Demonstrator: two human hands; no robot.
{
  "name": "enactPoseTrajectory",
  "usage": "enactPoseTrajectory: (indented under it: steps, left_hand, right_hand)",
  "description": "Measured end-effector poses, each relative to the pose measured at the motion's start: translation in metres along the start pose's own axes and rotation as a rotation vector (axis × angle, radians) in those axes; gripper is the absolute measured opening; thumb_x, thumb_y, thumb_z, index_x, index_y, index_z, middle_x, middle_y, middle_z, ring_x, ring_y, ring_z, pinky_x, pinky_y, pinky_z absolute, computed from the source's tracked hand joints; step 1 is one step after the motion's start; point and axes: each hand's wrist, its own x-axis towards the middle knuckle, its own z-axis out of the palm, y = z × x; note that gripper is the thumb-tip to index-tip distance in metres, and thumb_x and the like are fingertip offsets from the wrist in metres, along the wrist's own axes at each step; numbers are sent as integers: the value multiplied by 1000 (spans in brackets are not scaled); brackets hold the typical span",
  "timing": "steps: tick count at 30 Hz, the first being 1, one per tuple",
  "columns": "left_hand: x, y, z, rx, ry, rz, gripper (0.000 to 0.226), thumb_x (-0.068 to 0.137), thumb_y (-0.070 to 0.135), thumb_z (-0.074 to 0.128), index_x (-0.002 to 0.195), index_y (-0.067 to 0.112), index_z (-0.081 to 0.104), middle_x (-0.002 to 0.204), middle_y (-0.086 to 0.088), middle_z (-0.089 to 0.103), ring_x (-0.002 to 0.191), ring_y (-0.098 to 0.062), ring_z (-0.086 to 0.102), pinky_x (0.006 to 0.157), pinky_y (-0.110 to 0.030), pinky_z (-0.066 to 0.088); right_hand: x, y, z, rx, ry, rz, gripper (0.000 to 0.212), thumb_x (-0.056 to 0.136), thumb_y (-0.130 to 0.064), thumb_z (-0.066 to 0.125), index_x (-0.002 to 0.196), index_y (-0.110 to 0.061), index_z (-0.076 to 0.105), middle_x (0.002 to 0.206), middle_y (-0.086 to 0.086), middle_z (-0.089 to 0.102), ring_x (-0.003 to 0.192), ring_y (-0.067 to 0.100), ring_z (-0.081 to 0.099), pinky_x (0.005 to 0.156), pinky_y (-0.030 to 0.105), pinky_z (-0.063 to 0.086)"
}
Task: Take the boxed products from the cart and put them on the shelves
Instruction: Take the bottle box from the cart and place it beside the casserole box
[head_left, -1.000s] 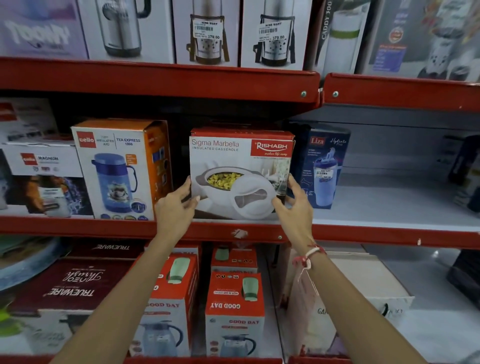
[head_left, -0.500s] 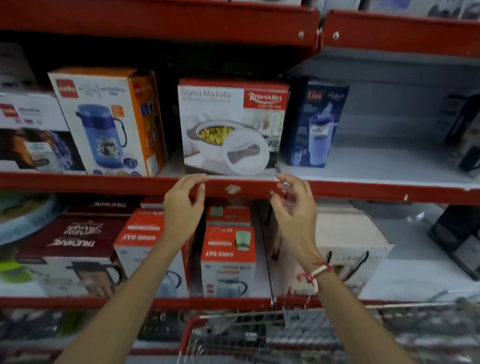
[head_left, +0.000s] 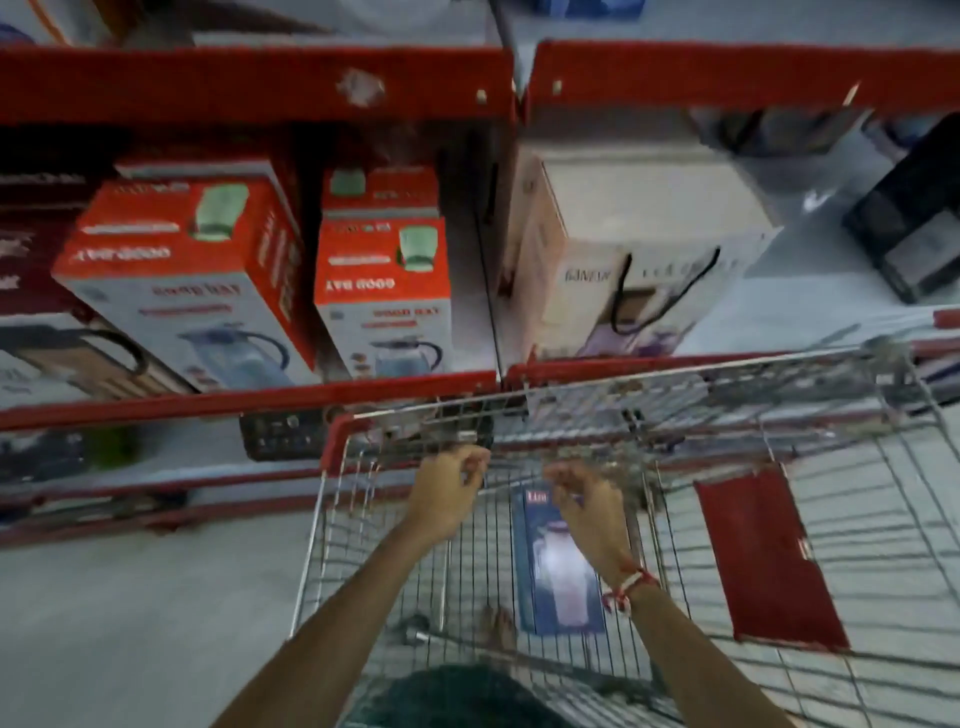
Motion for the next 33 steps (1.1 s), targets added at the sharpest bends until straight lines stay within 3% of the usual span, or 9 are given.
enactPoseTrajectory:
  steps: [5, 12, 15, 18, 20, 23, 27, 30, 33]
  left_hand:
    - [-20, -42, 83, -45, -283, -267, 17, 87, 11, 58, 100, 7, 69, 105, -9, 72, 89, -19, 67, 81, -30, 55]
    - [-24, -86, 169, -119, -392, -517, 31, 84, 6, 61, 114, 10, 60, 114, -10, 67, 85, -17, 66, 73, -26, 59]
    - [-19, -83, 172, -148, -410, -573, 48, 85, 1, 55, 130, 19, 48, 130, -11, 56, 78, -19, 70, 63, -28, 61]
    - [-11, -88, 167, -166, -412, -617, 59, 84, -8, 51, 132, 25, 44, 137, -9, 50, 75, -14, 67, 55, -24, 58]
    - [-2, -92, 162, -203, -468, -610, 60, 82, -10, 53, 130, 24, 47, 135, -12, 53, 84, -19, 67, 66, -33, 61]
    - [-7, -70, 141, -319, -460, -626, 43, 81, -7, 59, 118, 14, 60, 119, -15, 65, 96, -29, 66, 86, -46, 57]
    - [-30, -41, 106, -427, -365, -617, 44, 84, -3, 58, 124, 13, 57, 116, -5, 64, 85, -17, 63, 63, -21, 58]
    - [-48, -38, 83, -427, -299, -547, 58, 79, 6, 68, 131, 25, 49, 139, 1, 49, 106, -16, 60, 81, -32, 58]
    - [-62, -26, 52, -528, -248, -523, 57, 79, 3, 69, 129, 23, 51, 131, -1, 55, 89, -4, 63, 71, -29, 61]
  right_hand:
    - [-4, 77, 5, -113, -101, 358, 28, 85, -6, 56, 110, -15, 66, 87, 9, 70, 60, 22, 62, 46, 15, 45]
    - [25, 156, 17, 18, -230, 700, 63, 85, -8, 62, 141, -5, 33, 123, 18, 59, 97, 28, 58, 70, 30, 53]
    - [34, 155, 22, 116, -230, 718, 54, 84, -10, 65, 134, -6, 45, 110, 12, 62, 101, 32, 60, 90, 44, 54]
    - [38, 147, 30, 167, -242, 727, 44, 81, -16, 69, 121, -6, 56, 108, 14, 67, 93, 31, 64, 78, 42, 58]
    - [41, 134, 31, 196, -276, 712, 35, 81, -15, 69, 112, -5, 60, 104, 15, 69, 86, 29, 65, 63, 32, 56]
    - [28, 112, 24, 223, -275, 659, 37, 80, -14, 70, 114, -3, 59, 108, 16, 69, 98, 35, 65, 76, 40, 57]
    - [3, 76, 6, 239, -276, 584, 43, 79, -14, 71, 119, -7, 56, 110, 12, 69, 97, 28, 65, 71, 38, 56]
    - [-18, 59, -9, 324, -340, 554, 37, 85, -11, 63, 120, -13, 53, 113, 8, 66, 98, 23, 63, 70, 39, 54]
    - [-39, 42, -26, 402, -380, 518, 35, 88, -14, 62, 120, -21, 52, 121, 3, 62, 110, 23, 60, 79, 42, 56]
